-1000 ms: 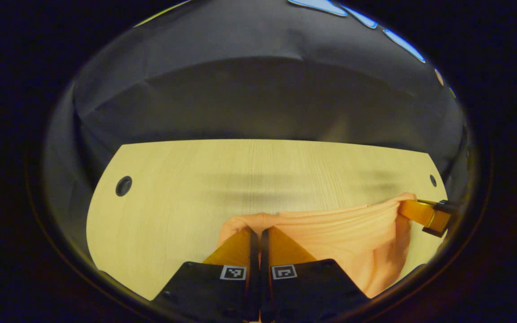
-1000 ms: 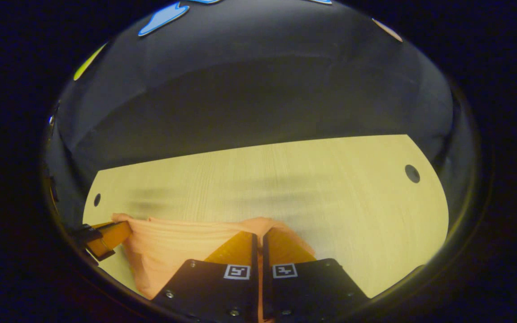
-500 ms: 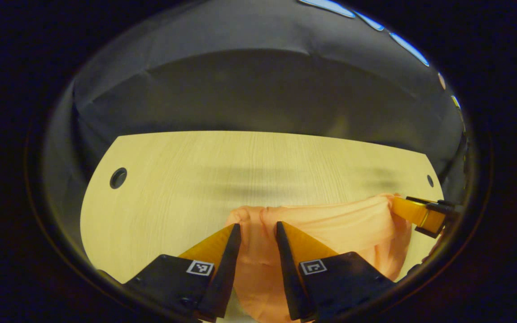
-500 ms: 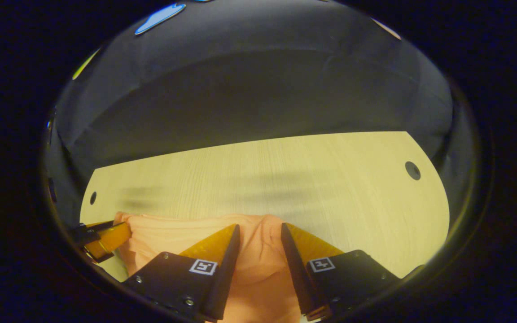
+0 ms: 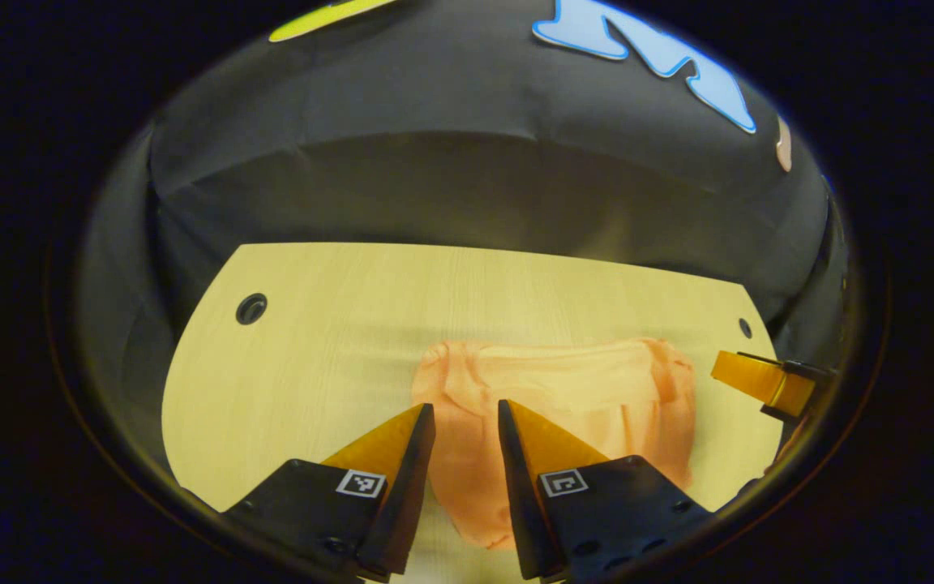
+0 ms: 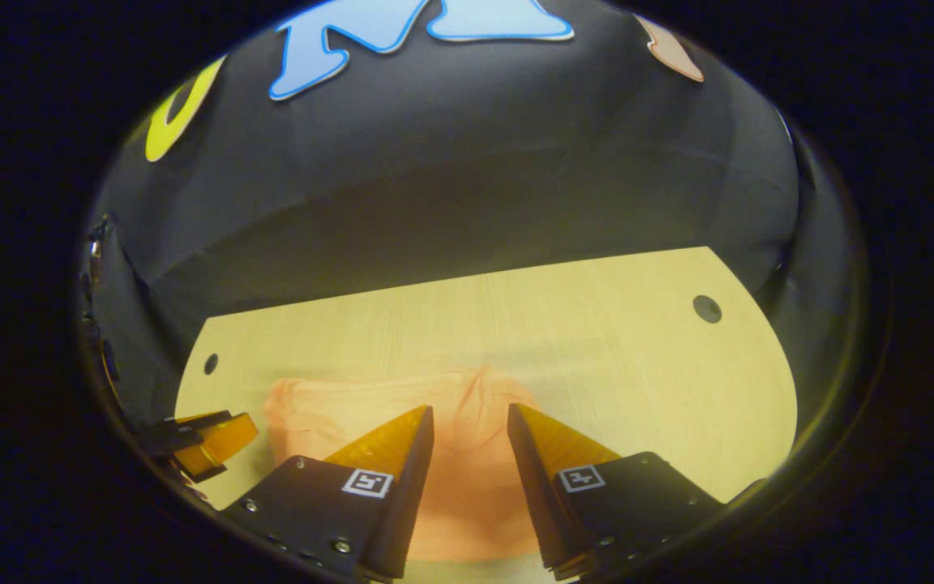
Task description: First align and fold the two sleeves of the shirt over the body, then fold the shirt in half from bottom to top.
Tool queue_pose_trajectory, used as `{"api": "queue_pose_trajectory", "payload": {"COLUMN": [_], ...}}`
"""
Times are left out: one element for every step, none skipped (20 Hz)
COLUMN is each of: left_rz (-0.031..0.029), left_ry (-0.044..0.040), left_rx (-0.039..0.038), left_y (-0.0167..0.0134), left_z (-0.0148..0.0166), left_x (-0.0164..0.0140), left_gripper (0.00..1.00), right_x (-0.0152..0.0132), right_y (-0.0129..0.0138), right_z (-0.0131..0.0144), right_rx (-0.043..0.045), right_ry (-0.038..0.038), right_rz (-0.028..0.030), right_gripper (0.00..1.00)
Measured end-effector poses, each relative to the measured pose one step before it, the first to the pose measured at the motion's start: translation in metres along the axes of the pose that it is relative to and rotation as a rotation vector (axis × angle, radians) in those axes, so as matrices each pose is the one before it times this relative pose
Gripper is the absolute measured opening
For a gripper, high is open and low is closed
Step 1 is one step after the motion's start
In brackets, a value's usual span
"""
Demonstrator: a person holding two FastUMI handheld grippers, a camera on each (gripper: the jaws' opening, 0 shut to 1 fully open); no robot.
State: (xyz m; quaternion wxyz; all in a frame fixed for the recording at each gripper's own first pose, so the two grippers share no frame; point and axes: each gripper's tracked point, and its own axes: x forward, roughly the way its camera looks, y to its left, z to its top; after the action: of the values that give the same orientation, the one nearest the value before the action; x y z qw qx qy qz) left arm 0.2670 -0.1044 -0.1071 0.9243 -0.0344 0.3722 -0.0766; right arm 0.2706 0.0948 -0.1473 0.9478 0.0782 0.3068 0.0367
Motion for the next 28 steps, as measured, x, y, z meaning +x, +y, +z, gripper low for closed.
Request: {"api": "queue_pose_trajectory", "payload": {"left_rz": [-0.00293,-0.00138,-0.00357,-0.0026,0.00281,0.00235,0.00163,0.00113,-0.00151,0.00409,-0.00369,-0.00067,0.00277,0.00847,0.00858,0.00496,0.00894,-0.00065,-0.00259,0.00288,0.00256,0.00124,0.001,-0.00036,0.00057,0.00377,0.00463,0.0024], "left_ry": [-0.00786,-0.0124,-0.01055,-0.01111,-0.01071,-0.00687,-0.00665,-0.00545,-0.00374,0.00035,0.00668,0.0048,0.00387,0.00424,0.01032,0.01027,0.01534,0.01136,0.01303,0.01417,0.01095,0.00525,0.0031,-0.00147,0.0008,-0.00267,-0.00629,-0.0096], "left_rx": [-0.00278,-0.00158,-0.00143,0.00127,0.0037,0.0063,0.00594,0.00341,0.00386,0.00233,0.00187,0.00349,0.00562,0.00658,0.00625,0.00385,-0.00114,-0.0045,-0.00445,-0.00242,-0.00185,-0.0031,-0.00176,0.00002,0.00282,0.00386,0.00145,0.00021], "left_y": [-0.00308,-0.00211,-0.00198,-0.00007,0.00082,-0.00136,0.00017,0.00084,0.00092,0.00051,-0.00089,-0.00039,0.00082,0.0021,0.00102,0.00053,0.00023,-0.00109,-0.00198,-0.00006,-0.00146,-0.00129,-0.00087,-0.00182,-0.00072,-0.00116,0.00102,0.00044], "left_z": [-0.00103,-0.00155,-0.00172,-0.00172,-0.00215,-0.00312,-0.00376,-0.00455,-0.00606,-0.0073,-0.00904,-0.00897,-0.00876,-0.01041,-0.01153,-0.01179,-0.01265,-0.01227,-0.01249,-0.01256,-0.01069,-0.00881,-0.00546,-0.00433,-0.00332,-0.00206,-0.00075,0.00111], "left_x": [-0.01705,-0.01748,-0.01837,-0.01842,-0.01666,-0.01681,-0.01613,-0.01694,-0.01842,-0.01719,-0.01587,-0.01447,-0.01316,-0.01224,-0.0121,-0.01064,-0.00834,-0.00802,-0.00755,-0.00398,-0.00331,-0.00342,-0.00386,-0.0047,-0.002,-0.00209,-0.0044,-0.00396], "left_gripper": [0.51,0.59,0.59,0.59,0.51,0.51,0.51,0.51,0.53,0.55,0.54,0.59,0.59,0.54,0.54,0.54,0.54,0.5,0.54,0.54,0.54,0.59,0.55,0.55,0.53,0.51,0.51,0.51], "right_x": [-0.01755,-0.01629,-0.01682,-0.0165,-0.01638,-0.0164,-0.0148,-0.01667,-0.01604,-0.01568,-0.01524,-0.01353,-0.01547,-0.01334,-0.01109,-0.01025,-0.00907,-0.00805,-0.00635,-0.00567,-0.00434,-0.00518,-0.00187,-0.00396,-0.00257,-0.00307,-0.00223,-0.00286], "right_y": [0.00241,0.00259,0.00214,0.00276,0.0059,0.00435,0.00268,0.00238,0.00274,0.00312,0.00243,0.00398,0.00432,0.00237,0.00234,0.00261,0.00122,-0.00008,-0.0005,-0.00008,0.00068,-0.00058,-0.00032,-0.00027,-0.00113,-0.00062,-0.00012,-0.00017], "right_z": [-0.00019,0.00108,-0.00047,-0.00064,-0.0011,-0.00175,-0.003,-0.00441,-0.00529,-0.00603,-0.0084,-0.00716,-0.0093,-0.00735,-0.00688,-0.00627,-0.00609,-0.00618,-0.00551,-0.00599,-0.00664,-0.00546,-0.00633,-0.00482,-0.00372,-0.00273,-0.00252,0.00014], "right_rx": [-0.00035,-0.00378,-0.00713,-0.00919,-0.00844,-0.00585,-0.00486,-0.00418,-0.00349,-0.0075,-0.01337,-0.01313,-0.00931,-0.00387,0.00265,0.00499,0.00152,-0.0014,-0.00272,0.00009,0.00176,0.00116,-0.00066,-0.00023,-0.00069,0.00208,0.00511,0.00448], "right_ry": [-0.01204,-0.01344,-0.01452,-0.01005,-0.01287,-0.00683,-0.00458,-0.00172,-0.0045,-0.00435,0.00268,-0.00165,-0.00424,-0.00519,-0.00528,-0.00408,-0.00476,-0.00243,-0.00161,0.00134,0.00421,0.00272,0.00684,0.00147,0.00055,0.00268,0.0006,-0.00424], "right_rz": [0.00742,0.00492,0.00237,0.0012,-0.00043,0.00216,0.00609,0.00563,0.00905,0.00773,0.00521,0.00434,0.00307,0.00497,0.00499,0.00666,0.00348,0.001,0.00211,0.00265,0.00443,0.00373,0.00342,0.00206,0.00002,0.0013,0.00315,0.00301], "right_gripper": [0.59,0.6,0.59,0.59,0.59,0.59,0.59,0.59,0.59,0.59,0.59,0.59,0.59,0.59,0.59,0.59,0.59,0.59,0.59,0.59,0.59,0.59,0.59,0.59,0.59,0.59,0.59,0.59]}}
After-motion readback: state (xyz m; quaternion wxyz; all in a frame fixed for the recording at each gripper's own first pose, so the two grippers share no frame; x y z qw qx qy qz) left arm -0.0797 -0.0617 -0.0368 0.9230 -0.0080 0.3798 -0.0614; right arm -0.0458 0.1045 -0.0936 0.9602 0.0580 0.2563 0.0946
